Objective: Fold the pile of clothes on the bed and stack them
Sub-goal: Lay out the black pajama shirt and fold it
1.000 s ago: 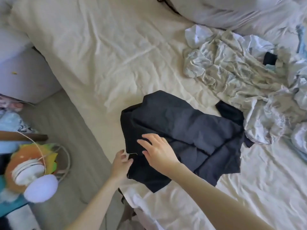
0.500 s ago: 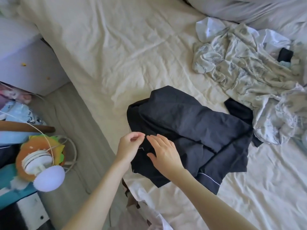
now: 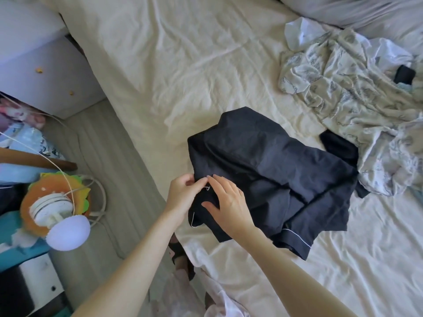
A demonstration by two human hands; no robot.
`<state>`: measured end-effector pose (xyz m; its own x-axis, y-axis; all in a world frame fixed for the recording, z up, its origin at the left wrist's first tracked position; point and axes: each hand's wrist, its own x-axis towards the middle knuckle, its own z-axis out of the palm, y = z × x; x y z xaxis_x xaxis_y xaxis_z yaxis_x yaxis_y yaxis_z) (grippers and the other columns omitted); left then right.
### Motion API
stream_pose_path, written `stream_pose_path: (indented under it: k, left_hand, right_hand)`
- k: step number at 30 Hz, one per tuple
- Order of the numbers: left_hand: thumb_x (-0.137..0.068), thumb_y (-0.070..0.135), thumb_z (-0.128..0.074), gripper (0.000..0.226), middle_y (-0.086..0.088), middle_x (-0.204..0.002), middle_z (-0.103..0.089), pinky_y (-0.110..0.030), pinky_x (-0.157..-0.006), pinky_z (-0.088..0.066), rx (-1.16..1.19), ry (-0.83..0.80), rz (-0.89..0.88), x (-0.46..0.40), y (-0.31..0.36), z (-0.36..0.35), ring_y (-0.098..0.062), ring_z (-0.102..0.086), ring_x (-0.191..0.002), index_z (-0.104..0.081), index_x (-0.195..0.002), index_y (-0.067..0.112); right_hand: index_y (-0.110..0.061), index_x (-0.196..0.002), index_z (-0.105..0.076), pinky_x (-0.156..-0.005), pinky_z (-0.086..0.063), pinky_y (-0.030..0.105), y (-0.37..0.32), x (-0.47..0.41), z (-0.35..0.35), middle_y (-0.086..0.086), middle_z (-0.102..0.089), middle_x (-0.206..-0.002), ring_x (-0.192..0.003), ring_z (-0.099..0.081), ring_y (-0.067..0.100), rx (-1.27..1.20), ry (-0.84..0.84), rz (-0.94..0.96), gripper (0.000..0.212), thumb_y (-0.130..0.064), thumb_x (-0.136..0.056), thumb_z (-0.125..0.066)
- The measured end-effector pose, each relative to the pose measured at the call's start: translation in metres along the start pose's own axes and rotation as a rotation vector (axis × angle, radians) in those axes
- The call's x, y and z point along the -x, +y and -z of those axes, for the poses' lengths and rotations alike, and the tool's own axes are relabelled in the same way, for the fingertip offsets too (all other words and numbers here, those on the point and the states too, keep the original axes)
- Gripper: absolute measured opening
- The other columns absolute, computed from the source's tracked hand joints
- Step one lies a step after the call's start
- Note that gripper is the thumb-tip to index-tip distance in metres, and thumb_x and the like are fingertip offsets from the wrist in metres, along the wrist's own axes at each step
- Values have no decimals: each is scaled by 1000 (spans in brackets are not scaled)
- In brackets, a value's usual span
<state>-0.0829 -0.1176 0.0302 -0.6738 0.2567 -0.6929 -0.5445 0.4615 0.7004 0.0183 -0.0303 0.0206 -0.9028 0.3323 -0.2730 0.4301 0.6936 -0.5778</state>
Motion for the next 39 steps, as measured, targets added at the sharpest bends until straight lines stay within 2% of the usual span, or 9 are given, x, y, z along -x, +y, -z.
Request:
stream_pose_path:
  k: [6,10,16,20,23,29,32,34,39]
  left_hand:
    - [-83,20,-68,13,9,-62,-66,-7,-54,-43,-43,-3,-213,71,56,20,4,-59,-60,-66,-71,18]
    - [-84,24,-67,4,8,-73,-69,-4,-60,-41,-164,-83,-364,111,103,25,1,-61,-70,-69,-82,21]
    - [-83,23,-67,8,5,-79,-71,-19,-75,-50,-314,-316,-695,178,190,13,-7,-65,-79,-72,-84,16]
    - [-90,13,-60,21,7,-106,-68,-8,-83,-45,-275,-449,-828,214,240,12,4,-62,-94,-68,-110,13]
    - [-91,8,-58,40,14,-120,-52,-5,-91,-37,-368,-507,-926,232,258,14,14,-48,-105,-53,-129,20]
    - [-88,19,-64,50,17,-121,-46,-28,-105,-34,-532,-421,-1019,253,261,-6,-9,-44,-121,-46,-133,29]
    - [-88,22,-64,45,10,-125,-48,-23,-101,-33,-534,-360,-1105,265,265,-21,-9,-44,-119,-48,-130,26]
    - [-88,23,-65,42,8,-124,-54,-22,-100,-36,-502,-472,-1085,273,273,-30,-10,-49,-117,-53,-127,20]
    - [-91,26,-61,31,-6,-114,-68,-34,-95,-47,-591,-928,-636,282,270,-40,-20,-64,-106,-61,-120,13]
  right_hand:
    - [-10,-109,-69,-94,-32,6,-55,12,41,-1,-66,-112,-109,-58,14,-335,441,-142,23,-17,-87,-66]
    - [-8,-96,-68,-82,-48,26,-78,34,85,-3,-64,-97,-92,-60,13,-344,535,-66,9,-10,-89,-62]
    - [-35,-96,-56,-72,-43,9,-116,70,170,-20,-60,-90,-86,-58,-3,-478,660,-94,25,-12,-89,-63]
    - [-22,-71,-56,-58,-37,13,-137,96,243,-16,-53,-62,-59,-48,-1,-735,698,-118,26,-12,-95,-54]
    - [-11,-77,-67,-72,-46,38,-149,118,302,5,-61,-74,-74,-56,17,-937,650,-155,26,-14,-97,-49]
    - [-20,-60,-74,-57,-51,21,-168,160,396,1,-70,-65,-63,-67,10,-1147,608,-110,42,-12,-94,-51]
    - [-12,-82,-74,-60,-55,25,-171,183,428,9,-74,-85,-77,-71,17,-1208,616,-120,23,-27,-92,-60]
    - [-7,-96,-70,-63,-56,29,-168,199,447,11,-73,-96,-84,-71,21,-1275,629,-152,26,-30,-91,-60]
    - [-7,-107,-62,-75,-52,36,-147,228,469,12,-69,-103,-89,-66,23,-1406,667,-256,34,-37,-94,-53]
